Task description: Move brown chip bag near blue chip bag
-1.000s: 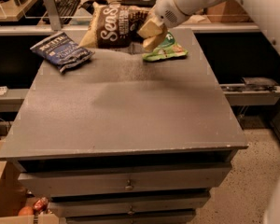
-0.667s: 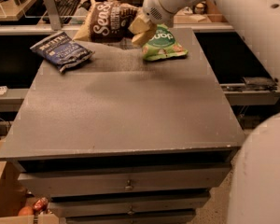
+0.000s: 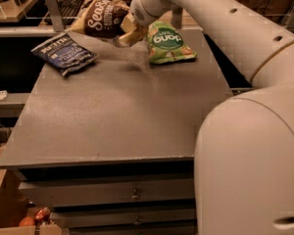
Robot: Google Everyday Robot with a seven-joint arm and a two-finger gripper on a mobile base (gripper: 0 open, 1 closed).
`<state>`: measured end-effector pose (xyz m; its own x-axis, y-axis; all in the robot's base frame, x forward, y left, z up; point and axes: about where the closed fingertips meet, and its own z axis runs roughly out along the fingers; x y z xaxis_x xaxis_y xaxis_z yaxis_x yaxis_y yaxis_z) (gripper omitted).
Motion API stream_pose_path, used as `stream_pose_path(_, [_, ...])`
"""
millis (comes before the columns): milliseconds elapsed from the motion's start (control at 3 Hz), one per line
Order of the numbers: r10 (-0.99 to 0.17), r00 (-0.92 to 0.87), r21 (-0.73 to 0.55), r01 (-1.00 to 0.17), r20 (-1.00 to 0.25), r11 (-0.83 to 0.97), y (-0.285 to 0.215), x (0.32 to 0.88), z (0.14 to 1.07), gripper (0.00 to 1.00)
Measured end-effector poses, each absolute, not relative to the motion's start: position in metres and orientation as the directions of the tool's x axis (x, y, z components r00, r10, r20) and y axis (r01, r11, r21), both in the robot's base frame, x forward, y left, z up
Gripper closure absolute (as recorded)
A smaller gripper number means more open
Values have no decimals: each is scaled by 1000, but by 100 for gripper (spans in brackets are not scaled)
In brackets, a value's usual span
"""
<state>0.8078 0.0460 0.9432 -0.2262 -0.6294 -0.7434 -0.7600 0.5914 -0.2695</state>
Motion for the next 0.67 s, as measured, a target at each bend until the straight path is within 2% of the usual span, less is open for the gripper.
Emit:
stream_pose_path(333, [-572,-295,-210,-726,-766,655,67,820,928,100])
stream_pose_path(667, [-522,-351,-144,-709,-777,691,87,822,909,86])
